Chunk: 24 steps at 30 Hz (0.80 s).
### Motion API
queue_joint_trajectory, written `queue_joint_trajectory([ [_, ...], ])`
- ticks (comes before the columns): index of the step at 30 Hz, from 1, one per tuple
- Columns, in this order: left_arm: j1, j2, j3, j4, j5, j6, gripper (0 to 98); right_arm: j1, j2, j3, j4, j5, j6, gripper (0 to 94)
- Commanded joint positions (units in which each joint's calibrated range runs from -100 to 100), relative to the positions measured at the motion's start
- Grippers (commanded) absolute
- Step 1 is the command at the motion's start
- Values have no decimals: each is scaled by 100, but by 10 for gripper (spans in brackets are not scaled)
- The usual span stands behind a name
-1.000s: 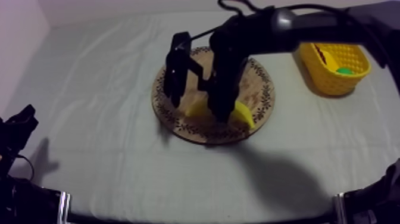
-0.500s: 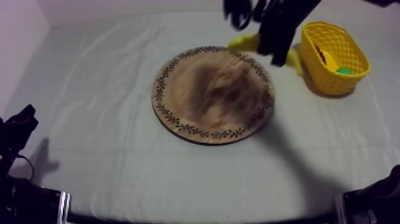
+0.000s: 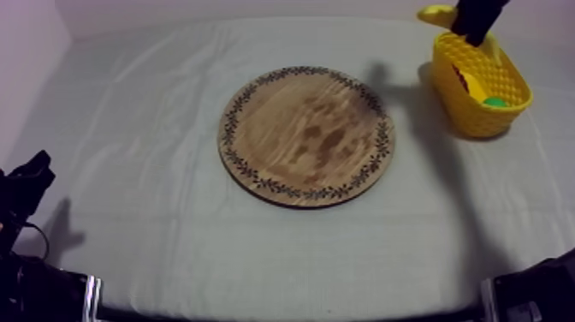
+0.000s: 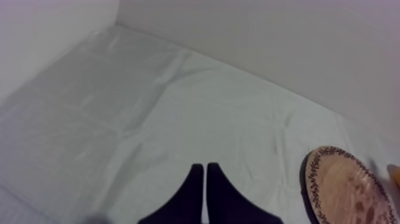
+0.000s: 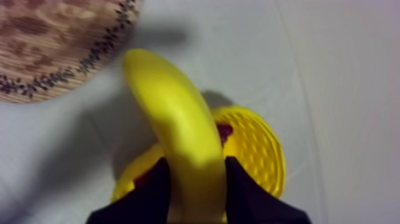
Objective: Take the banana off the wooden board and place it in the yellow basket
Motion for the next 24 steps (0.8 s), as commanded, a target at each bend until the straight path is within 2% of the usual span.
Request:
queue_joint_trajectory([
  [1, -1, 3, 4, 0, 0, 2, 1, 239, 74, -52, -20, -56, 18, 191],
  [10, -1, 3, 4, 0, 0, 2, 1, 667, 664, -237, 13, -330, 58, 217],
  [24, -1, 3, 4, 0, 0, 4, 1, 868, 1382, -221, 4, -725, 5, 218],
])
